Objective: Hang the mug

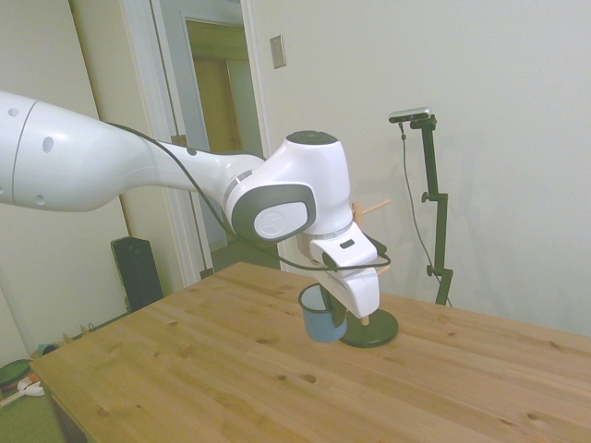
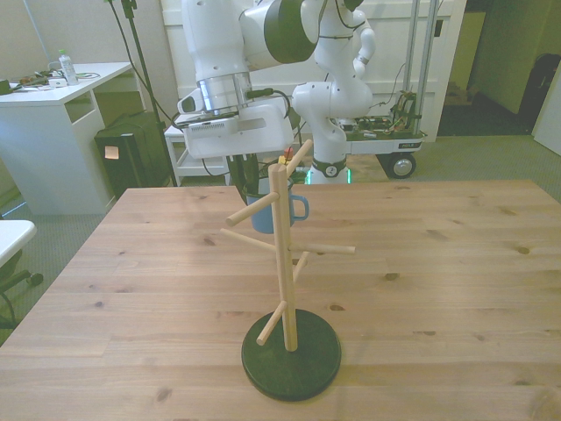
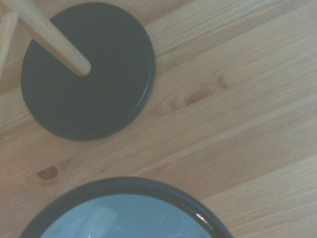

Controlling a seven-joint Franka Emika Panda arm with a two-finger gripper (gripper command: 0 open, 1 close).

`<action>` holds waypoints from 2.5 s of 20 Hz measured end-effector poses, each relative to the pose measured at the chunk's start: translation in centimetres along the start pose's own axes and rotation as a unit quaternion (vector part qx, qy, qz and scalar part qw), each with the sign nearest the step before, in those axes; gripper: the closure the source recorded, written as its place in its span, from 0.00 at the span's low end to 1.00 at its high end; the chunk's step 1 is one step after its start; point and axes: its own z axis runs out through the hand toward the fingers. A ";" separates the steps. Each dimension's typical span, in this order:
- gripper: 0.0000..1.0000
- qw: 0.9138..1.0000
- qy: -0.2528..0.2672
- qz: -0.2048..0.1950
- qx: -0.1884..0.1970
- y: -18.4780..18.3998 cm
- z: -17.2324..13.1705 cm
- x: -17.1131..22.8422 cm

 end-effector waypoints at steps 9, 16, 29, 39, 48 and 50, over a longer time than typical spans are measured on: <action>1.00 1.000 -0.003 0.012 0.005 0.8 -1.0 3.1; 1.00 1.000 -0.002 0.010 0.009 0.2 -2.0 3.7; 1.00 1.000 -0.010 0.003 0.010 -1.8 -1.5 1.8; 1.00 1.000 -0.013 0.018 0.007 -3.8 0.4 0.4; 1.00 1.000 -0.014 0.019 0.004 -4.4 1.3 0.4; 1.00 1.000 -0.013 0.019 0.004 -4.4 1.6 0.4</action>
